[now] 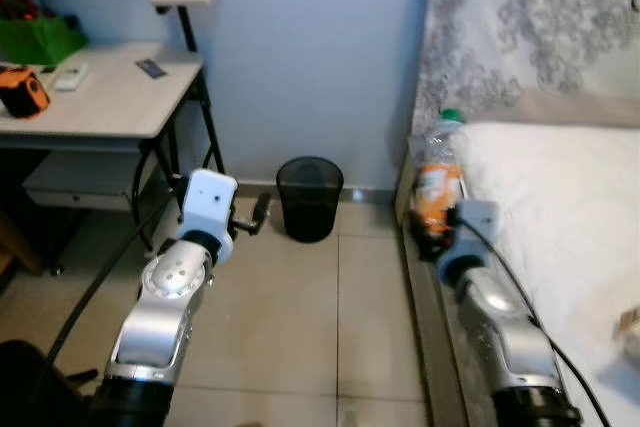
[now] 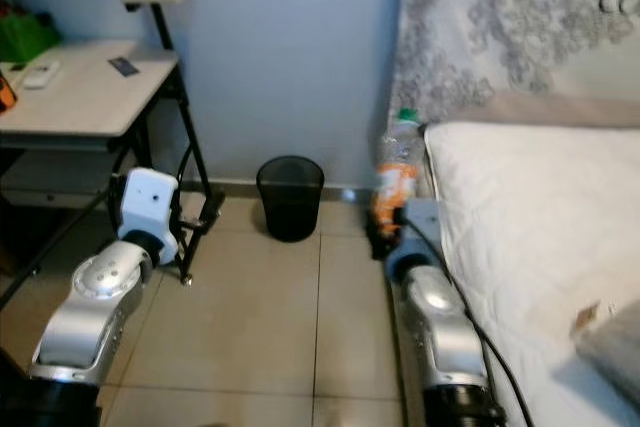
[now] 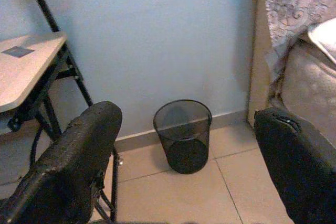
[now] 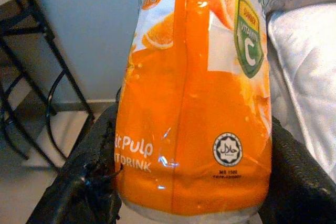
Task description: Clean up the room
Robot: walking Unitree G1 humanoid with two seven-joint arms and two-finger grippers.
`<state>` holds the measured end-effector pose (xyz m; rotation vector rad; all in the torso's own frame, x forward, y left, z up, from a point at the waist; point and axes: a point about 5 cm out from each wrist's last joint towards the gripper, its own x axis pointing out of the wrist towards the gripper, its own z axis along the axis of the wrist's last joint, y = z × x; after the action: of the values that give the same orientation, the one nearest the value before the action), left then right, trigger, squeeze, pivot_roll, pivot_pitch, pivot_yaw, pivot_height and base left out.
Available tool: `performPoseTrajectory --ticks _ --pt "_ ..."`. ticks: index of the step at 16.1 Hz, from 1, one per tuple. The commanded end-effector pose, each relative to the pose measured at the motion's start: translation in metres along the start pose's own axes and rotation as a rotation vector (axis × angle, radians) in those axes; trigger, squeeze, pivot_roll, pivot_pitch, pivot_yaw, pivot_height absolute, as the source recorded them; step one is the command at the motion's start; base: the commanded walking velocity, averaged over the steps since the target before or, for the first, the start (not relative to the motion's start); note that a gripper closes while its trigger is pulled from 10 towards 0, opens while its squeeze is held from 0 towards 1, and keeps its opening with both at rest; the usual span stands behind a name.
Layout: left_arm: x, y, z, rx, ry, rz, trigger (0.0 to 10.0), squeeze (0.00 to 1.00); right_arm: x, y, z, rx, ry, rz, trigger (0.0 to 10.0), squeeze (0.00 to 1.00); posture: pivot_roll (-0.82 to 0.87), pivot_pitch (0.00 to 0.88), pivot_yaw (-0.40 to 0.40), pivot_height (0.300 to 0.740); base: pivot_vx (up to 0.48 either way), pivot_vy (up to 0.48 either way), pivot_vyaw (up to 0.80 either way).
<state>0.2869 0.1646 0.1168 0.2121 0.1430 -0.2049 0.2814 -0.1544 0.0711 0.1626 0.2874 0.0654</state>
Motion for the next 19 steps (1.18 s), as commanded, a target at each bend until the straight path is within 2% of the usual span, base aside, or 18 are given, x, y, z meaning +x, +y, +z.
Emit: performPoseTrajectory --ticks 1,19 --pt "-0.0020 0.0092 0.0005 0.015 0.002 0.028 10.0 0.00 0.0027 0.0132 0.0039 0.002 -0.013 0.041 10.0 0.00 0.03 0.000 -0.006 0.740 0.262 0.000 0.00" --pt "-0.0016 0.0085 -0.0006 0.029 0.006 0.015 10.0 0.00 0.0037 0.0127 0.0003 0.004 0.009 0.033 10.0 0.00 0.03 0.000 -0.004 0.740 0.272 0.000 0.00"
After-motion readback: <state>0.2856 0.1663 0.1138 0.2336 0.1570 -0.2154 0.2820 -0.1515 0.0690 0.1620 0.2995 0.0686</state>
